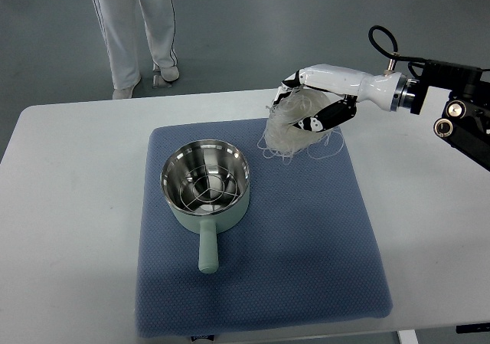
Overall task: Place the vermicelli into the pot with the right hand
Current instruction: 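Carry the vermicelli over the steel pot and lower it inside, then open the right hand to release the vermicelli and withdraw upward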
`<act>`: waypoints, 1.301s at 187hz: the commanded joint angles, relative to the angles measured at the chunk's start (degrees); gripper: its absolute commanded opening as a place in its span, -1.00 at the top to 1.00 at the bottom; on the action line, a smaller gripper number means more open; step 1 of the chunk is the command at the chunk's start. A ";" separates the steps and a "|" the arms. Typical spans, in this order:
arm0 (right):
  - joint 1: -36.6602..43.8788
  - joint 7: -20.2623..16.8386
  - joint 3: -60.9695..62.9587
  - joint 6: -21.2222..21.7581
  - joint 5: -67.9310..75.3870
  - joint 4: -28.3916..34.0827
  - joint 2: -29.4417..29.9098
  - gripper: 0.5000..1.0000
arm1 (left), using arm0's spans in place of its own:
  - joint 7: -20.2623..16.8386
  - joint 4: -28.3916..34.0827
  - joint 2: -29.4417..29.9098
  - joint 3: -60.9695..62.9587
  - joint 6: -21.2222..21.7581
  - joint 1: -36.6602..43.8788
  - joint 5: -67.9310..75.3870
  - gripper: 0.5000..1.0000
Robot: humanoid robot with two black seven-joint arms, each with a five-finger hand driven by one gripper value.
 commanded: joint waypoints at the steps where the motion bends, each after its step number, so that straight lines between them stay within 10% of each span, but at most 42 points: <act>1: 2.65 -0.12 -0.18 0.63 0.09 0.00 1.68 1.00 | -0.02 0.00 0.00 0.00 0.00 0.00 0.00 -1.00; 120: 3.09 -2.75 -1.23 0.80 -1.23 -6.76 22.51 1.00 | -0.02 0.00 0.00 0.09 0.00 0.00 0.00 -1.00; 243: -3.24 -2.75 -1.85 -2.54 -2.46 -10.19 24.35 0.83 | -0.02 0.00 0.00 0.09 0.00 0.00 0.00 -1.00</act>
